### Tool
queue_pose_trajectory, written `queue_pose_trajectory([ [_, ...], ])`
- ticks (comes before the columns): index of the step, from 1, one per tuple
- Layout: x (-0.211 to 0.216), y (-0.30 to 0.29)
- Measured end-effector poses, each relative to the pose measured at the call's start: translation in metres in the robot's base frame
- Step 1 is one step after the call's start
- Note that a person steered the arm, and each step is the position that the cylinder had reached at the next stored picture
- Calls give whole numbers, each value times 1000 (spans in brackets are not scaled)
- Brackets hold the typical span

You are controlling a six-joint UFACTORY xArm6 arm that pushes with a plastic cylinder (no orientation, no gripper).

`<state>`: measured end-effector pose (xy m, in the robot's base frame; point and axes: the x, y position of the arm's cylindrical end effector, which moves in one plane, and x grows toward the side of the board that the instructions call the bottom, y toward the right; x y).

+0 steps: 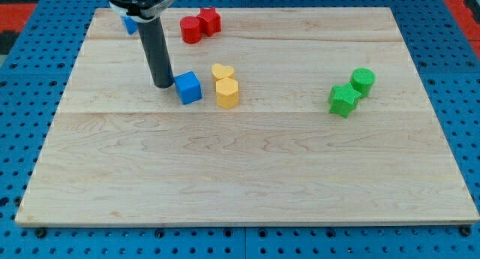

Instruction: Push the blue triangle left to the blue cube

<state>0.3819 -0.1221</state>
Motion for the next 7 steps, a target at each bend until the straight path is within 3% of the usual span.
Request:
queue_pose_trajectory([
  [2,-17,3],
  [6,-89,-182],
  [7,-144,-183],
])
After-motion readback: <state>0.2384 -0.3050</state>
